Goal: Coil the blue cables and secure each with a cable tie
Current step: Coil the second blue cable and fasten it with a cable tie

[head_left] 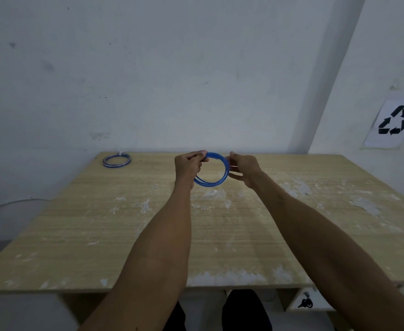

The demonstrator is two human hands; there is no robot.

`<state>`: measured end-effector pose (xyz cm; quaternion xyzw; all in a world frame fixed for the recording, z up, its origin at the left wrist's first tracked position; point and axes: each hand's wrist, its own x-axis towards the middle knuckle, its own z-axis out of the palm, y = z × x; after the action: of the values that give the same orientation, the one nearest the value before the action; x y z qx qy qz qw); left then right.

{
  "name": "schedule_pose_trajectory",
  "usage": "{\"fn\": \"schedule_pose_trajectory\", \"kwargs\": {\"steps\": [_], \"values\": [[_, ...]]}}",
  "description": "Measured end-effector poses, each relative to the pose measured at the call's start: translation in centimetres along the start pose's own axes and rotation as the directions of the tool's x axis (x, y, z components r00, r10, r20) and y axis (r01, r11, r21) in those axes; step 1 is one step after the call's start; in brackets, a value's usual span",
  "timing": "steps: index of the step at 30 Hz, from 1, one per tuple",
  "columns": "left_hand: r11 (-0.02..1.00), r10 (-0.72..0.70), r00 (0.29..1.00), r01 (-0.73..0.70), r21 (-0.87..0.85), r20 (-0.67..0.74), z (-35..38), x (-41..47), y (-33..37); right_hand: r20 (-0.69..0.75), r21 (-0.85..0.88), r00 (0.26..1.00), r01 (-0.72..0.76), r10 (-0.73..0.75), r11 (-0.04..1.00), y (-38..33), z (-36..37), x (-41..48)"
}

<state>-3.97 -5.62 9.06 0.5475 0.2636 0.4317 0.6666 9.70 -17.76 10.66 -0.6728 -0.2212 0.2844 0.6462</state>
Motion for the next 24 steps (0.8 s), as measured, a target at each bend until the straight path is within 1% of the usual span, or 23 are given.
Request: {"fn": "schedule_pose_trajectory", "kwargs": {"steps": [1, 2, 5, 7, 9, 13, 15, 16, 18, 20, 21, 22, 24], "values": [[1.0, -0.003, 1.0, 0.003, -0.007, -0.007, -0.2, 0.1, 0.0, -0.043, -0.032, 0.999, -0.006, 0.004, 0.999, 0.5, -0.4, 0.2], [1.0, -0.006, 1.0, 0.006, -0.015, -0.013, -0.5, 0.1, 0.1, -0.059, -0.108, 0.998, -0.011, 0.005, 0.994, 1.1, -0.9, 0.4], [0.999, -0.013, 1.0, 0.012, -0.045, -0.02, -1.4, 0.3, 0.5, -0.047, -0.373, 0.998, -0.053, 0.038, 0.926, 3.2, -1.5, 0.3], [0.997, -0.028, 1.0, 0.028, -0.072, -0.009, -1.9, 0.4, 1.0, -0.059, -0.464, 0.998, -0.057, 0.033, 0.884, 4.5, -0.9, 0.4], [0.994, -0.042, 0.999, 0.043, -0.099, 0.016, -2.2, 0.5, 1.7, -0.043, -0.558, 0.999, -0.003, -0.026, 0.83, 5.4, 0.4, 0.6], [0.996, -0.026, 0.999, 0.03, -0.085, 0.046, -2.7, 0.9, 3.1, 0.061, -0.733, 0.993, 0.116, -0.105, 0.67, 6.1, 3.4, -0.1], [0.999, -0.011, 0.999, 0.013, -0.052, 0.051, -3.1, 1.0, 3.3, 0.102, -0.783, 0.986, 0.159, -0.128, 0.602, 6.3, 4.4, -0.5], [0.999, -0.008, 0.999, 0.01, -0.037, 0.051, -3.4, 1.1, 3.3, 0.105, -0.788, 0.985, 0.166, -0.137, 0.593, 6.4, 4.8, -0.5], [1.0, -0.013, 0.999, 0.014, -0.021, 0.046, -3.9, 1.0, 2.8, 0.091, -0.784, 0.985, 0.16, -0.144, 0.6, 6.7, 5.3, -0.3], [1.0, -0.025, 0.999, 0.025, -0.013, 0.04, -4.3, 0.8, 2.2, 0.07, -0.746, 0.987, 0.148, -0.145, 0.649, 6.9, 5.3, -0.1], [1.0, -0.029, 0.999, 0.029, -0.007, 0.039, -4.5, 0.8, 1.9, 0.043, -0.708, 0.989, 0.13, -0.142, 0.694, 6.9, 5.3, 0.0], [0.999, -0.032, 0.999, 0.033, -0.003, 0.04, -4.7, 0.8, 1.6, 0.006, -0.638, 0.992, 0.1, -0.125, 0.763, 6.7, 5.0, 0.0], [0.999, -0.038, 0.998, 0.038, 0.0, 0.044, -4.8, 0.8, 1.4, -0.074, -0.427, 0.996, 0.015, -0.051, 0.904, 6.0, 4.4, 0.0]]}}
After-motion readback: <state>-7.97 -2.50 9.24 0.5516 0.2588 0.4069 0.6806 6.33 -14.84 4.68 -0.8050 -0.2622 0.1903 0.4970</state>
